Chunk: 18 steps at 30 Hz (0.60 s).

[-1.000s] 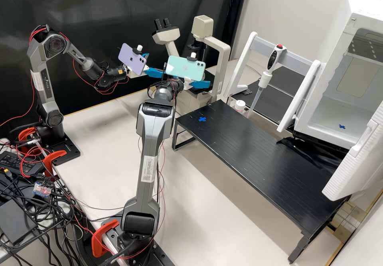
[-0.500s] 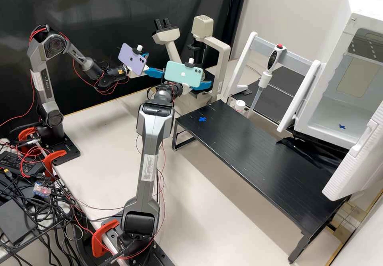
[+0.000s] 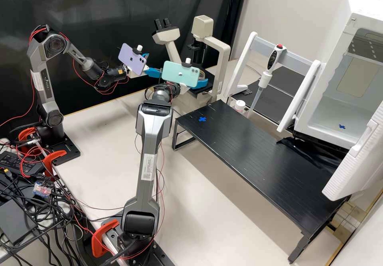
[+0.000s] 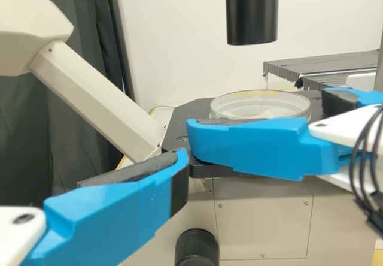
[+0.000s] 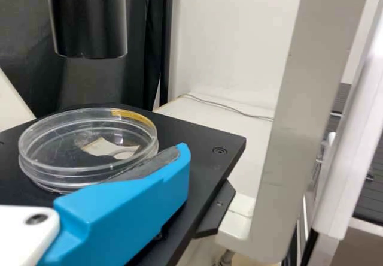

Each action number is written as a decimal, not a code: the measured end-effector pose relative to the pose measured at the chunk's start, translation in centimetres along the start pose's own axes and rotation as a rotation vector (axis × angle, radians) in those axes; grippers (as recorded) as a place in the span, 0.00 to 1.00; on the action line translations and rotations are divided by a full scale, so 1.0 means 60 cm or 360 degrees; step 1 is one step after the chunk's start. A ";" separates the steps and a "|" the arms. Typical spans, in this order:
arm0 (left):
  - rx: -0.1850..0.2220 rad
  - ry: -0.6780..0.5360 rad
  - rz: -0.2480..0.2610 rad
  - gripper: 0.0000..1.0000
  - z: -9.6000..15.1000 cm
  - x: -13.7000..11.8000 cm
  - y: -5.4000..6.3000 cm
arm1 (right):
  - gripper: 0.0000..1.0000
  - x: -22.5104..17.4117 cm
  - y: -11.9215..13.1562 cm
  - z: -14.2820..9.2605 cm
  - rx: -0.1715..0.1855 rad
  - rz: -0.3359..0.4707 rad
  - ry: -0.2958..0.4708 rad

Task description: Move the petri dish to the bench

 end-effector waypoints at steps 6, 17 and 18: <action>0.0000 0.0000 0.0000 1.00 0.000 0.000 0.000 | 0.00 0.002 0.002 -0.003 -0.0004 -0.0006 -0.0006; 0.0000 0.0000 0.0000 1.00 0.000 0.000 0.000 | 0.00 0.005 -0.002 -0.002 -0.0020 -0.0025 -0.0012; 0.0000 0.0000 0.0000 1.00 0.000 0.000 0.000 | 0.00 0.005 -0.003 -0.003 -0.0022 -0.0031 -0.0008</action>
